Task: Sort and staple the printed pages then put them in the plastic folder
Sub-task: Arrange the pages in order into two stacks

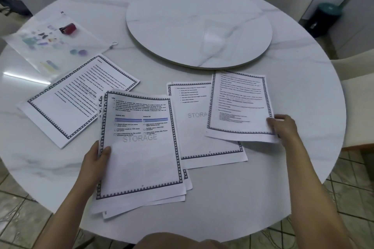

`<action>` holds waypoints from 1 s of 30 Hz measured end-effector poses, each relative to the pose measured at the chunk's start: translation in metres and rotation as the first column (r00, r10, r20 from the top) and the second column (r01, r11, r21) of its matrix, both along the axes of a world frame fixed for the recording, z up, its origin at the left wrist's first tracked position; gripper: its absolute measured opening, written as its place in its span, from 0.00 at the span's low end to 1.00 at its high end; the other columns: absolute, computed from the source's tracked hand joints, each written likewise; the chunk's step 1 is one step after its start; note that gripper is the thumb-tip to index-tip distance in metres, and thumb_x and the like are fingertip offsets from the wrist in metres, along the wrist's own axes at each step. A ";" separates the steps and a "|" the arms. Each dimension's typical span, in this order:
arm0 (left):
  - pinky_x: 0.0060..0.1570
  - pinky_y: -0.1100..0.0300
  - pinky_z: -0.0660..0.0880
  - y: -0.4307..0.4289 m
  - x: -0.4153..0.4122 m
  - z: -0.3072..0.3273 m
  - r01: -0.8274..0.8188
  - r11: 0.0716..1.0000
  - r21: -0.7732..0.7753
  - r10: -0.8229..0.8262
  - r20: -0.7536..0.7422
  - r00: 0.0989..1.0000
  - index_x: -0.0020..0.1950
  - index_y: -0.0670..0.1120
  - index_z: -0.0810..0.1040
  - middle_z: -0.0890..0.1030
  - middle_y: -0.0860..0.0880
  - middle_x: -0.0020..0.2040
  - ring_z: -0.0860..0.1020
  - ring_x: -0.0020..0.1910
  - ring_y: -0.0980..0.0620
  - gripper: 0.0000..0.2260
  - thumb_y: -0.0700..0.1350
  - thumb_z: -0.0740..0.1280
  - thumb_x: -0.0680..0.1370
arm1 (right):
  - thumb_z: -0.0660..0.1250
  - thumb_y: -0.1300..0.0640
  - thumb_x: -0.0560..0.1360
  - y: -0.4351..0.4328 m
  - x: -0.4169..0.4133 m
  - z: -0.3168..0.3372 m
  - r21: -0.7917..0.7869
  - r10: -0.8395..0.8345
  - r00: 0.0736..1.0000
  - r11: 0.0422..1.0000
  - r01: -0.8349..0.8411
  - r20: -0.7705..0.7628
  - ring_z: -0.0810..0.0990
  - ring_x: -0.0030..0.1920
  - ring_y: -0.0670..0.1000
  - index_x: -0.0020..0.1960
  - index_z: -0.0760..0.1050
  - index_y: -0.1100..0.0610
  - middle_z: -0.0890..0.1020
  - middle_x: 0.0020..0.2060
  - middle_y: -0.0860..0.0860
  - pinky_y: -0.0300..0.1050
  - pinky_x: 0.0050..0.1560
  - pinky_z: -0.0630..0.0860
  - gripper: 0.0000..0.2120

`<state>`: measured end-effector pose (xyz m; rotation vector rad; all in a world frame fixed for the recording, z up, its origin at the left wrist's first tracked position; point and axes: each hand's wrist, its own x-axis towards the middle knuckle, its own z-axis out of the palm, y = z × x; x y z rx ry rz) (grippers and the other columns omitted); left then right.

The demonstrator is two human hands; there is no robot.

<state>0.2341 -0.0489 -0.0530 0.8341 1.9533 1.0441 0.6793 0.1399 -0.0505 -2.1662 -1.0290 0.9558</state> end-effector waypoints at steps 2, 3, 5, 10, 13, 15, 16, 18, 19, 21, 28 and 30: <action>0.51 0.51 0.73 0.000 0.000 0.001 -0.001 1.000 0.000 0.001 0.011 1.000 0.57 0.46 0.72 0.77 0.45 0.52 0.76 0.49 0.44 0.07 0.41 0.57 0.81 | 0.64 0.64 0.75 -0.002 -0.004 0.003 0.010 0.026 0.996 1.000 -0.025 -0.085 0.77 0.32 0.50 0.57 0.75 0.63 0.79 0.40 0.56 0.37 0.28 0.73 0.11; 0.51 0.51 0.73 -0.001 0.001 0.001 0.001 1.000 0.003 -0.001 0.015 1.000 0.57 0.46 0.72 0.77 0.45 0.52 0.76 0.49 0.45 0.07 0.41 0.57 0.81 | 0.63 0.65 0.75 -0.002 -0.007 0.004 0.008 0.041 0.993 0.999 -0.040 -0.114 0.76 0.29 0.49 0.56 0.75 0.63 0.79 0.36 0.56 0.36 0.25 0.72 0.09; 0.50 0.52 0.72 -0.001 0.001 0.000 0.006 1.000 0.005 -0.006 0.013 1.000 0.59 0.45 0.72 0.77 0.46 0.53 0.76 0.49 0.45 0.09 0.41 0.57 0.81 | 0.63 0.66 0.75 -0.004 -0.013 0.006 -0.001 0.039 0.985 0.999 -0.040 -0.166 0.76 0.31 0.51 0.57 0.75 0.64 0.79 0.35 0.55 0.36 0.24 0.73 0.10; 0.50 0.54 0.72 -0.005 -0.001 -0.002 0.027 1.000 0.002 -0.027 0.031 0.999 0.60 0.45 0.72 0.77 0.47 0.54 0.76 0.50 0.47 0.09 0.43 0.57 0.81 | 0.60 0.67 0.73 -0.002 -0.032 -0.006 -0.063 -0.125 0.957 0.992 0.113 -0.262 0.73 0.29 0.52 0.53 0.76 0.70 0.78 0.27 0.53 0.39 0.29 0.71 0.11; 0.51 0.54 0.72 -0.007 -0.005 -0.004 0.039 0.999 -0.009 -0.039 0.036 0.999 0.60 0.45 0.72 0.77 0.47 0.54 0.76 0.51 0.47 0.09 0.43 0.57 0.81 | 0.63 0.61 0.77 -0.006 -0.048 -0.007 -0.054 -0.130 0.926 0.992 0.118 -0.355 0.75 0.34 0.52 0.48 0.74 0.63 0.77 0.37 0.56 0.43 0.32 0.75 0.04; 0.52 0.53 0.72 -0.008 -0.006 -0.004 0.052 0.999 -0.008 -0.052 0.038 0.998 0.59 0.46 0.71 0.77 0.47 0.55 0.76 0.52 0.46 0.08 0.43 0.58 0.81 | 0.65 0.61 0.76 -0.008 -0.058 -0.010 -0.008 -0.051 0.930 0.999 0.051 -0.365 0.76 0.36 0.53 0.50 0.75 0.64 0.78 0.40 0.57 0.41 0.33 0.77 0.06; 0.51 0.53 0.72 -0.008 -0.006 -0.004 0.061 0.998 -0.007 -0.061 0.033 0.998 0.58 0.47 0.71 0.77 0.47 0.55 0.76 0.52 0.46 0.08 0.43 0.58 0.81 | 0.65 0.61 0.76 -0.008 -0.063 -0.012 0.012 -0.014 0.951 1.000 0.018 -0.309 0.76 0.39 0.55 0.53 0.75 0.65 0.79 0.44 0.58 0.43 0.37 0.76 0.08; 0.51 0.54 0.72 -0.009 -0.007 -0.004 0.075 0.997 -0.003 -0.075 0.029 0.997 0.57 0.47 0.71 0.78 0.47 0.55 0.76 0.52 0.47 0.07 0.43 0.58 0.81 | 0.63 0.62 0.77 -0.008 -0.072 -0.015 0.045 0.021 0.987 0.999 -0.014 -0.159 0.75 0.45 0.55 0.56 0.75 0.65 0.79 0.48 0.59 0.47 0.46 0.74 0.11; 0.51 0.53 0.73 -0.010 -0.008 -0.004 0.081 0.997 0.001 -0.081 0.032 0.996 0.57 0.48 0.71 0.78 0.48 0.55 0.76 0.53 0.47 0.07 0.43 0.58 0.81 | 0.62 0.61 0.77 -0.009 -0.077 -0.016 0.064 0.022 0.995 0.998 -0.016 -0.100 0.75 0.46 0.54 0.56 0.76 0.66 0.79 0.47 0.59 0.48 0.48 0.73 0.11; 0.55 0.50 0.74 -0.011 -0.009 -0.004 0.089 0.996 0.010 -0.090 0.047 0.995 0.58 0.49 0.71 0.77 0.48 0.57 0.76 0.54 0.47 0.08 0.43 0.58 0.81 | 0.60 0.61 0.78 -0.014 -0.085 -0.012 0.123 0.019 0.999 0.992 -0.014 -0.039 0.72 0.43 0.54 0.51 0.75 0.69 0.76 0.42 0.58 0.45 0.44 0.68 0.11; 0.56 0.50 0.74 -0.014 -0.010 -0.005 0.091 0.996 -0.004 -0.090 0.081 0.993 0.60 0.49 0.71 0.78 0.48 0.58 0.77 0.55 0.47 0.09 0.43 0.58 0.81 | 0.57 0.61 0.79 -0.066 -0.135 0.005 0.325 0.158 0.976 0.940 -0.103 -0.149 0.66 0.34 0.53 0.46 0.72 0.69 0.70 0.32 0.57 0.43 0.33 0.64 0.11; 0.56 0.50 0.74 -0.015 -0.012 -0.006 0.095 0.995 -0.006 -0.095 0.083 0.992 0.60 0.49 0.71 0.78 0.48 0.57 0.77 0.55 0.47 0.09 0.43 0.58 0.81 | 0.58 0.61 0.79 -0.080 -0.151 0.006 0.331 0.214 0.963 0.932 -0.150 -0.164 0.68 0.34 0.57 0.47 0.74 0.65 0.73 0.32 0.59 0.46 0.35 0.69 0.09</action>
